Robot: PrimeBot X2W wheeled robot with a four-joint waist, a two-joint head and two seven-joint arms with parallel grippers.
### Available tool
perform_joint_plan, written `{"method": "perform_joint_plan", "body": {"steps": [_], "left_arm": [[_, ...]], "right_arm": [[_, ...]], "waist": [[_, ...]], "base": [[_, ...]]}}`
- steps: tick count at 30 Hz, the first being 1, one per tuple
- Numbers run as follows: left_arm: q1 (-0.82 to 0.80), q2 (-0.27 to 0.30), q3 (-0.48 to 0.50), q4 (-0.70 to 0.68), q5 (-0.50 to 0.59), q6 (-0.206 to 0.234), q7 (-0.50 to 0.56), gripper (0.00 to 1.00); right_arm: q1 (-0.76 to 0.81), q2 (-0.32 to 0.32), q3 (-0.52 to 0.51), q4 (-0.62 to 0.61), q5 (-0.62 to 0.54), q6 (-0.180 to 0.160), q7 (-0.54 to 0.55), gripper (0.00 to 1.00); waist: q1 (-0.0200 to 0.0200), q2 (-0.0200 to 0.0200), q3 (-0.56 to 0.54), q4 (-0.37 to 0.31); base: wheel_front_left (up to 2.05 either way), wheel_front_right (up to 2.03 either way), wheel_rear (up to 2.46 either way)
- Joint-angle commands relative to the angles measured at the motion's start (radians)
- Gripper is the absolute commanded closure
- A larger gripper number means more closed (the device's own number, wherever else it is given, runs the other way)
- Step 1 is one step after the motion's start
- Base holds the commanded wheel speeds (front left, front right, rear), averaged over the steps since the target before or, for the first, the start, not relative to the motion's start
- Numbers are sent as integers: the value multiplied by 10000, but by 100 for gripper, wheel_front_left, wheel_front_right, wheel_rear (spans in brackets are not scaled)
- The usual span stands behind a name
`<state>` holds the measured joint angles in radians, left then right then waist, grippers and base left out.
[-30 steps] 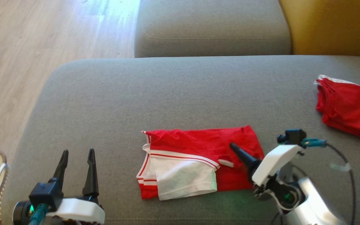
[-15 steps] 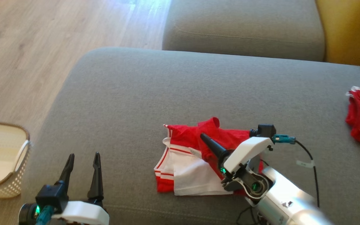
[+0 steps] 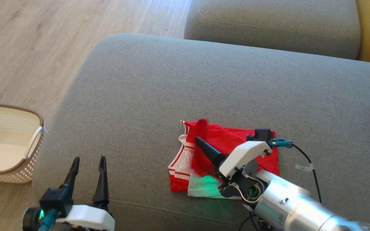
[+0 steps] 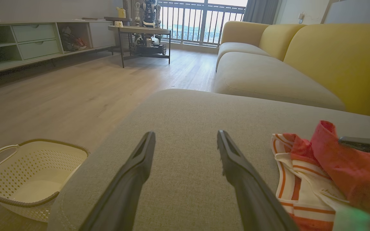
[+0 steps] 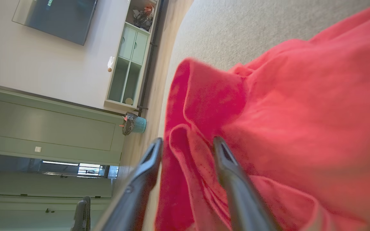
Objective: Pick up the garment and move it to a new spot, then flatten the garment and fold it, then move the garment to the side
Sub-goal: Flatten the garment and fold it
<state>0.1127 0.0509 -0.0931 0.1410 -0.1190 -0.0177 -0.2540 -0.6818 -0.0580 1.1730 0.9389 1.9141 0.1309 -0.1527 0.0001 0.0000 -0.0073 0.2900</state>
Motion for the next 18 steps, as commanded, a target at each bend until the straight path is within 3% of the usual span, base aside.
{"method": "perform_joint_plan", "body": {"steps": [1, 9, 18], "left_arm": [[-563, -7, 274, -290, -75, 36, -78, 0], [-548, -7, 388, -257, -84, 54, -78, 0], [-429, -7, 588, -377, -47, 43, -78, 0]], "right_arm": [[-432, 78, 176, -166, 258, -2, -192, 0], [-1136, 78, 958, -291, 1491, -2, -747, 0], [-1905, 78, 1054, 756, 1565, -2, -1022, 0]], "waist": [[-1, 0, -9, -25], [-1, 0, -302, -394], [-1, 0, -578, -954]], "base": [[0, 0, 0], [0, 0, 0], [0, 0, 0]]}}
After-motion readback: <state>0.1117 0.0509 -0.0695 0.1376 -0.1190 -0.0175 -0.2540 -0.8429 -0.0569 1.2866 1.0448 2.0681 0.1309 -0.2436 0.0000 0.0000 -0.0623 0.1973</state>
